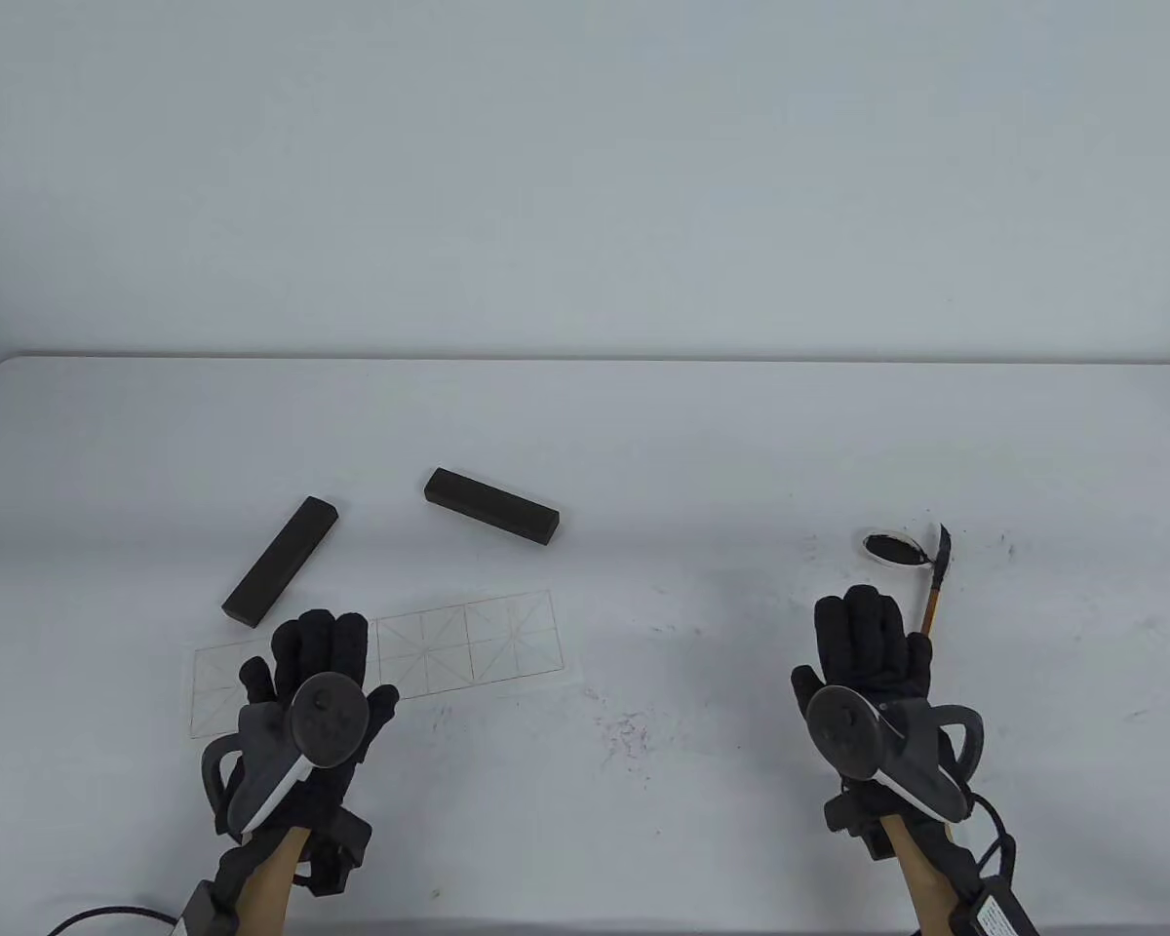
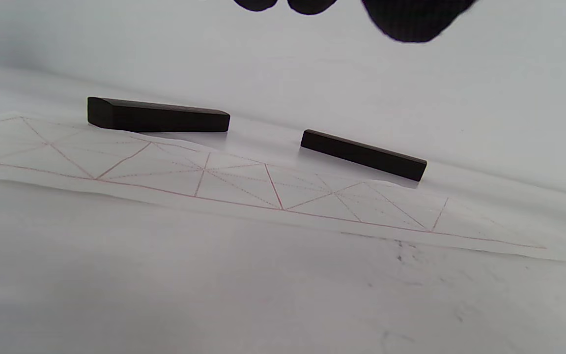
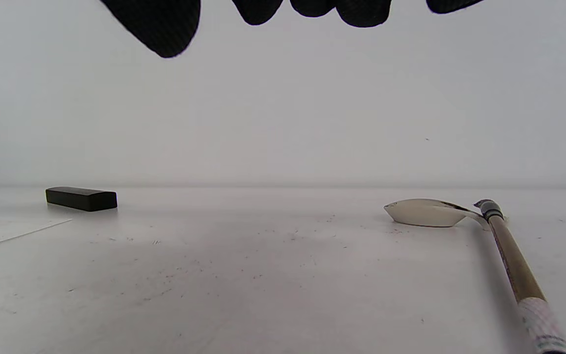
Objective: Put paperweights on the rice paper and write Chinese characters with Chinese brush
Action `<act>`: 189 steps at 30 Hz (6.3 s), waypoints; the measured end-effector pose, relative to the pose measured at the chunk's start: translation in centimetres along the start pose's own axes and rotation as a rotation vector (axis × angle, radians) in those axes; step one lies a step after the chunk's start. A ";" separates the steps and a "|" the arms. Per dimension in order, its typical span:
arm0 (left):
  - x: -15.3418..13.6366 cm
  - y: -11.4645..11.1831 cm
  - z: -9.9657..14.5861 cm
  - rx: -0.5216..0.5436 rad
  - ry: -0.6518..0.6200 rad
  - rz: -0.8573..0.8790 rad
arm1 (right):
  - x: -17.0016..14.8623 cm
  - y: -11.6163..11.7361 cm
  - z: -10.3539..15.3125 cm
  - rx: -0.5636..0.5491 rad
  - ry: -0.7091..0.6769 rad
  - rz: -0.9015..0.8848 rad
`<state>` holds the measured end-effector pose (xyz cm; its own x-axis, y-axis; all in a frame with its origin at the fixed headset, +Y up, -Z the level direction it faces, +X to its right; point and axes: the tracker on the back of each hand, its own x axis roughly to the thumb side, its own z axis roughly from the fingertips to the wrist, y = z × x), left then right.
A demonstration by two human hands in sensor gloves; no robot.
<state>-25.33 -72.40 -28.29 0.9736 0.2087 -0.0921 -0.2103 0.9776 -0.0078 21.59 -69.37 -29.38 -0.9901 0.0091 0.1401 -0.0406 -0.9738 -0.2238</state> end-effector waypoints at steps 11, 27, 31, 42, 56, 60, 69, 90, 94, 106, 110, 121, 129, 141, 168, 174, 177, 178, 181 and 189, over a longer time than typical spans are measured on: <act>-0.1 0.2 -0.2 -0.017 0.003 0.007 | -0.2 0.0 -0.1 0.034 0.019 -0.015; -0.3 0.3 -0.2 -0.030 0.001 0.009 | 0.0 0.0 0.0 0.081 0.026 -0.006; -0.3 0.3 -0.2 -0.032 0.004 0.011 | 0.0 0.0 0.0 0.078 0.028 -0.011; -0.5 0.4 -0.1 -0.030 0.013 0.013 | 0.0 0.1 -0.1 0.079 0.029 -0.012; -1.0 0.5 -0.1 -0.030 0.046 0.028 | 0.1 0.2 -0.1 0.089 0.021 -0.024; -1.3 0.7 -0.3 -0.030 0.069 0.038 | 0.2 0.3 -0.1 0.089 0.013 -0.030; -1.4 1.5 -2.0 -0.088 0.130 0.041 | 0.2 0.0 0.0 0.076 0.004 -0.060; -2.3 -2.7 -9.3 -0.544 0.407 -0.151 | -0.3 -0.1 -0.1 0.085 0.017 -0.094; -2.7 -3.0 -9.5 -0.595 0.429 -0.112 | -0.4 -0.1 -0.1 0.087 0.017 -0.095; -1.5 -3.4 -9.1 -0.612 0.362 -0.173 | -0.4 -0.1 -0.2 0.096 0.014 -0.100; -0.1 -3.8 -8.7 -0.610 0.286 -0.223 | -0.3 -0.1 -0.2 0.102 0.009 -0.096; 7.1 -5.1 -7.4 -0.594 0.072 -0.404 | 0.0 -0.1 -0.2 0.111 0.004 -0.095; 12.1 -6.2 -6.0 -0.589 -0.069 -0.476 | 0.0 -0.1 -0.2 0.115 0.001 -0.099; 15.5 -7.1 -4.3 -0.581 -0.170 -0.543 | 0.0 -0.1 -0.2 0.118 -0.001 -0.102; 15.9 -7.2 -3.5 -0.587 -0.197 -0.529 | 0.1 -0.2 -0.2 0.130 0.000 -0.101; 15.8 -7.2 -3.6 -0.594 -0.198 -0.523 | 0.1 -0.2 -0.2 0.135 0.001 -0.100; 15.8 -7.2 -3.6 -0.595 -0.198 -0.522 | 0.1 -0.2 -0.2 0.135 0.001 -0.100; 15.8 -7.2 -3.6 -0.596 -0.197 -0.521 | 0.1 -0.2 -0.2 0.136 0.001 -0.100; 15.8 -7.2 -3.6 -0.596 -0.197 -0.524 | 0.1 -0.2 -0.1 0.140 0.000 -0.100; 15.8 -7.2 -3.7 -0.605 -0.197 -0.512 | 0.1 -0.2 -0.1 0.146 0.004 -0.104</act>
<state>-8.79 -76.24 -33.36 0.9478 -0.2041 0.2451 0.3086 0.7808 -0.5432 21.48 -69.19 -29.45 -0.9821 0.1120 0.1515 -0.1231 -0.9902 -0.0658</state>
